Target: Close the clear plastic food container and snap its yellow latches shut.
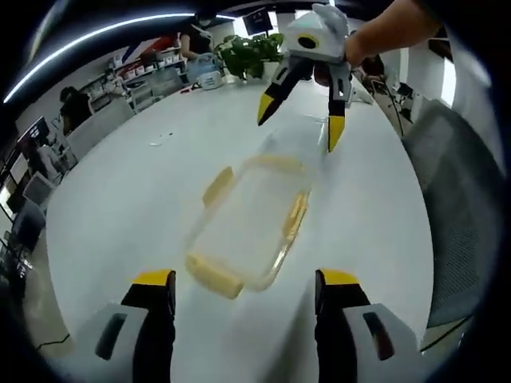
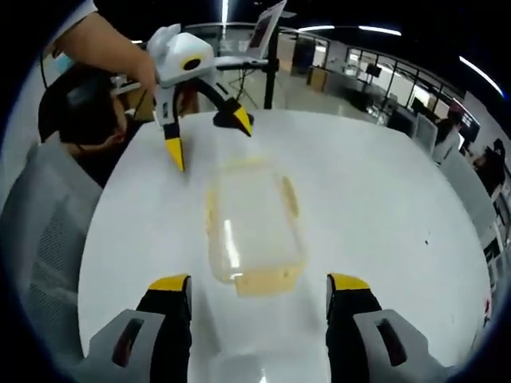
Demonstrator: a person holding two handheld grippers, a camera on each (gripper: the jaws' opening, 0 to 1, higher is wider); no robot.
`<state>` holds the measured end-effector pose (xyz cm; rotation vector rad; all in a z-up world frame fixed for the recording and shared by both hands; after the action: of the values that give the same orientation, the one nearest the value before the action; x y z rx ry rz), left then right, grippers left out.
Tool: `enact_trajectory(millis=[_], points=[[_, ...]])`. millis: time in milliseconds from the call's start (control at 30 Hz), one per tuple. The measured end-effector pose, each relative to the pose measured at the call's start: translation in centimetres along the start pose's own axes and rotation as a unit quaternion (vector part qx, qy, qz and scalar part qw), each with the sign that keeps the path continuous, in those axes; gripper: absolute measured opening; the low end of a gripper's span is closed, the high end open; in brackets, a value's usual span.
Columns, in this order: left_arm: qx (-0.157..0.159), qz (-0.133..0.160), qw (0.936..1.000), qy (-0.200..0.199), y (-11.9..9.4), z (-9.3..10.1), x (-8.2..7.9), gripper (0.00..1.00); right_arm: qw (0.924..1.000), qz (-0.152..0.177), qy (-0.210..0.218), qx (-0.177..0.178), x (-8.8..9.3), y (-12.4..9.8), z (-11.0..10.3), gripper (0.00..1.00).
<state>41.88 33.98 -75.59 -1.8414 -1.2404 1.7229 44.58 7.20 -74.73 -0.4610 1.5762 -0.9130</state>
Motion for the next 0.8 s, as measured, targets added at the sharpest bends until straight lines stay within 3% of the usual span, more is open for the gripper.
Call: enact_trajectory(millis=[600,800], points=[[0.024,-0.023,0.9988,0.035,0.7,-2.9,0.5,0.71,0.9982,-0.042,-0.034,-0.027,-0.3,2.0,0.4,0.68],[0.041,-0.039,0.9964,0.063,0.9,-3.7,0.4,0.69,0.9973,-0.053,-0.036,-0.036,0.1,2.3,0.4,0.68]])
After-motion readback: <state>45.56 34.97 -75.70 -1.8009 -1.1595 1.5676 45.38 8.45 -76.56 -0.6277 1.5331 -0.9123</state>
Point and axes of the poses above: the point that each gripper's makers call its tool centre point, and the gripper's own axes: y roughly forward along the fingers, z roughly to its right, x roughly out of its underside, the point moved 9 cm from there along -y, roughly backward along the fingers, and after that the axes turned 7 degrees about y, right-handed, at the moved point
